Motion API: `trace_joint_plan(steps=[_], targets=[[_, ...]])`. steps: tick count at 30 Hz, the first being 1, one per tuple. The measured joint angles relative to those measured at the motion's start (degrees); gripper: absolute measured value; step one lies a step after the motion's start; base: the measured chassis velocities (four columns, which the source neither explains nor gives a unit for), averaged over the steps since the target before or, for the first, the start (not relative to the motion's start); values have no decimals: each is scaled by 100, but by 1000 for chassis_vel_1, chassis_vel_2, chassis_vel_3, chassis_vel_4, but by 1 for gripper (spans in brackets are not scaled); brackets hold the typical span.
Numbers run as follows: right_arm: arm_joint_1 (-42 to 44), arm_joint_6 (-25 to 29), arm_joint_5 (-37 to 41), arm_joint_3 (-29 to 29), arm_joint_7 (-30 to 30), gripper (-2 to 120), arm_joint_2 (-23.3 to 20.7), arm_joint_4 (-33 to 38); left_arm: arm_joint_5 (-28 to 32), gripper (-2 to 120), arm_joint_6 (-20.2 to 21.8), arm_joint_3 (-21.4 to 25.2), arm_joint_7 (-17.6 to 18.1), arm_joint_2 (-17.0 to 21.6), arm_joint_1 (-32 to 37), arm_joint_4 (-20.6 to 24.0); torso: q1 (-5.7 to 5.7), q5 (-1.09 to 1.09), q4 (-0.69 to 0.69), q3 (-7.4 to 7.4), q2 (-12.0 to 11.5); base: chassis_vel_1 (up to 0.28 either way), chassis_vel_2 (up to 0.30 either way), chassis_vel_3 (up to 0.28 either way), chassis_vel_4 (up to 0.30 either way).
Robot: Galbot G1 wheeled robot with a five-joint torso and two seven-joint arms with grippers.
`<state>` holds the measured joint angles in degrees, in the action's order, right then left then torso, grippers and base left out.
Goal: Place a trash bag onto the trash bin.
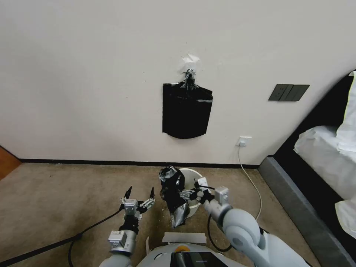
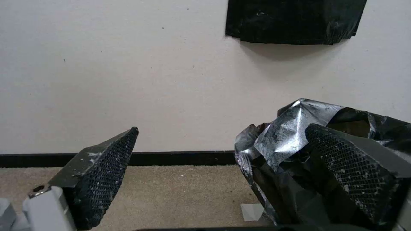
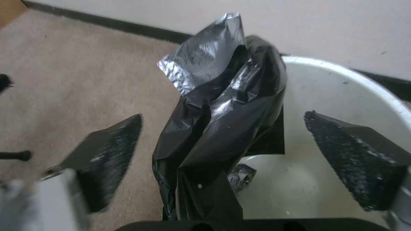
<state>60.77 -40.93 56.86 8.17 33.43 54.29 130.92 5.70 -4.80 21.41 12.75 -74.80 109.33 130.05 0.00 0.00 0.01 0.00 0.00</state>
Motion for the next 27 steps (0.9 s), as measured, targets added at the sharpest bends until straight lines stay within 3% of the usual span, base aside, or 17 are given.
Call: trace_joint_plan(steps=[11, 13, 15, 17, 19, 21, 27], targets=[[-437, -139, -20, 422, 316, 51, 88, -520, -37, 100, 190, -58, 39, 67, -93, -4, 0, 0, -1, 0, 0, 0, 0, 0, 0], [-514, -139, -85, 488, 379, 39, 7, -596, -31, 100, 240, -131, 50, 132, -155, -46, 0, 0, -1, 0, 0, 0, 0, 0, 0], [-524, -138, -98, 496, 382, 36, -5, -604, -31, 100, 247, -146, 53, 138, -165, -53, 0, 0, -1, 0, 0, 0, 0, 0, 0], [-597, -136, -221, 542, 400, 23, -98, -635, -31, 100, 334, -288, 99, 192, -275, -112, 0, 0, 0, 0, 0, 0, 0, 0, 0], [-611, -135, -259, 550, 399, 22, -124, -635, -31, 100, 360, -320, 116, 209, -309, -122, 0, 0, -1, 0, 0, 0, 0, 0, 0], [-654, -132, -363, 560, 390, 10, -252, -609, -29, 100, 541, -509, 218, 315, -490, -182, 0, 0, 0, 0, 0, 0, 0, 0, 0], [-701, -126, -410, 559, 324, 0, -422, -574, 61, 100, 1075, -892, 546, 512, -938, -326, 0, 0, -1, 0, 0, 0, 0, 0, 0]])
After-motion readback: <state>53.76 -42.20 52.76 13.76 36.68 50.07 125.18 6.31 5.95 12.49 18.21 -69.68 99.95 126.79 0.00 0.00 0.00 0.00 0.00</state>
